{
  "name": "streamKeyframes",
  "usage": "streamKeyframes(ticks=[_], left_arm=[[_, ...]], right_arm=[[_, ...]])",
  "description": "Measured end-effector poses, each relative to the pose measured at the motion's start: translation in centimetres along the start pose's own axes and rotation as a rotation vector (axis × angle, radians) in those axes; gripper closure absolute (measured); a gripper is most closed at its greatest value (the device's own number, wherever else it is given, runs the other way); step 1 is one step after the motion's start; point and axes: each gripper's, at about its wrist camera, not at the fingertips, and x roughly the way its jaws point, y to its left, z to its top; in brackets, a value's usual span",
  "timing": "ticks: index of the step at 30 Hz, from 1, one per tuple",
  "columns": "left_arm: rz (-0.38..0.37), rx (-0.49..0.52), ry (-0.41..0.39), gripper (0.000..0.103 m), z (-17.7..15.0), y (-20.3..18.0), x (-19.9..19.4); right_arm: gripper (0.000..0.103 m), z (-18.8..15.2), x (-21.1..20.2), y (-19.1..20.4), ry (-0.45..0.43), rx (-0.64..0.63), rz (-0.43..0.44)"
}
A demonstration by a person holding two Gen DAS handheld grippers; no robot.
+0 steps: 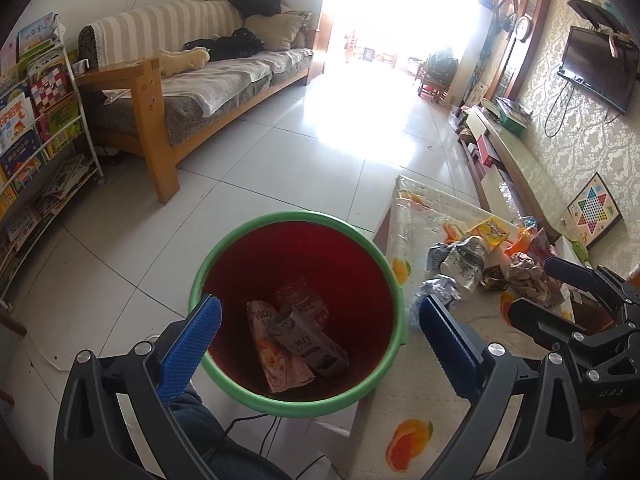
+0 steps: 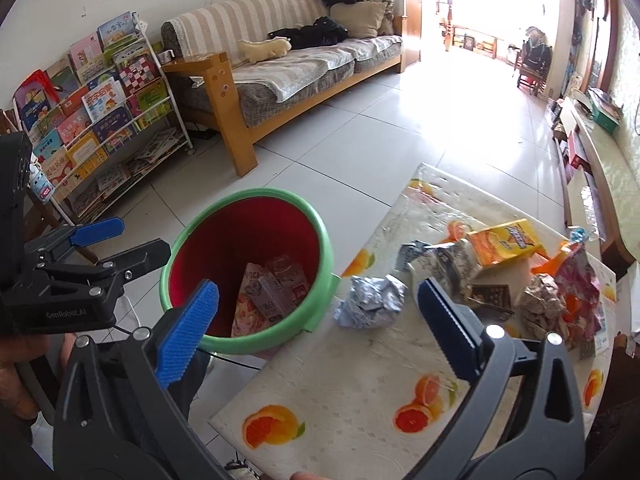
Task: Collect trash
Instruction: 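Grasp the crumpled silver paper with the left tool while the right tool grasps crumpled paper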
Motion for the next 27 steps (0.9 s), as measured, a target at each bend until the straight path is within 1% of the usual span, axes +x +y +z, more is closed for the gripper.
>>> streamKeyframes(ticks=[6,10,12,15,21,27], left_arm=[[-0.073,0.106,0.009,0.008,-0.5,-6.8,0.0],[-0.116,0.164,0.028,0.008,-1.0,-10.8,0.5],[-0.130,0.184,0.045,0.008,-1.4,-12.4,1.0],[-0.128,0.219,0.069,0.008,-2.0,-14.6,2.1],[-0.114,0.262,0.147,0.008,-2.4,-16.7,5.2],[-0.085,0.305,0.203,0.008,-1.8,-17.0,8.2]], right_arm=[[0.005,-3.6,-3.6,-6.4,0.006,0.092,-0.102],[0.005,-5.8,-6.2,-10.6,-0.015,0.171,-0.157],[0.005,-6.7,-7.4,-12.4,-0.024,0.197,-0.184],[0.005,-7.9,-8.9,-14.8,-0.036,0.234,-0.220],[0.005,-10.0,-10.5,-18.7,-0.031,0.299,-0.270],[0.005,-10.9,-9.7,-21.5,-0.017,0.359,-0.282]])
